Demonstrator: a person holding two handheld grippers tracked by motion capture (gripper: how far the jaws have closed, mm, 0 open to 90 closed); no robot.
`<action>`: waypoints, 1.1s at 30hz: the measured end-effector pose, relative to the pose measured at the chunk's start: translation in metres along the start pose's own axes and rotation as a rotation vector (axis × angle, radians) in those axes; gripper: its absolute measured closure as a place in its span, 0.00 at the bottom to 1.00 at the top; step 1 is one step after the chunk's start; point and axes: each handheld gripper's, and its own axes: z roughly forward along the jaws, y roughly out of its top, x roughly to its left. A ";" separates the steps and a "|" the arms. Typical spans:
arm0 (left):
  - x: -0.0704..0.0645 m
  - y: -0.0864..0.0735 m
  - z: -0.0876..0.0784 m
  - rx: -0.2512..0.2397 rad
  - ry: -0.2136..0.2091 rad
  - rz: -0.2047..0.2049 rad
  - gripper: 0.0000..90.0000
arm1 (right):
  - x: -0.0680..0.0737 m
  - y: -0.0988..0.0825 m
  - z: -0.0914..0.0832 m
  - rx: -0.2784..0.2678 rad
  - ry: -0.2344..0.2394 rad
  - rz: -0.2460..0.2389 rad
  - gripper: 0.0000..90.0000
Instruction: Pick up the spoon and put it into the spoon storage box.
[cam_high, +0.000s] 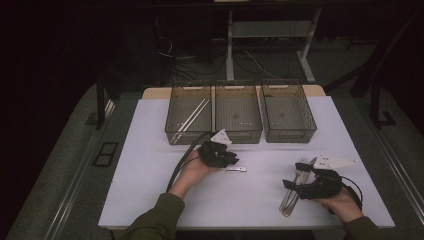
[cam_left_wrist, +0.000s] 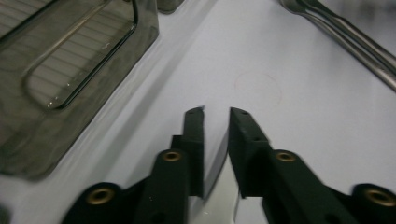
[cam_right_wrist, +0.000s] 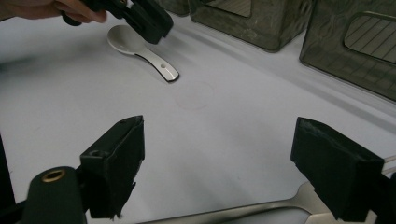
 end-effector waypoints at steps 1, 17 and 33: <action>-0.001 -0.002 -0.005 -0.001 0.005 -0.002 0.75 | 0.000 -0.001 0.000 -0.001 0.000 -0.001 0.19; 0.007 -0.046 -0.043 -0.020 0.103 -0.111 0.38 | 0.000 -0.007 -0.004 0.002 -0.011 -0.006 0.19; 0.011 -0.049 -0.023 0.064 0.090 -0.068 0.41 | 0.000 -0.007 -0.004 0.004 -0.008 -0.006 0.19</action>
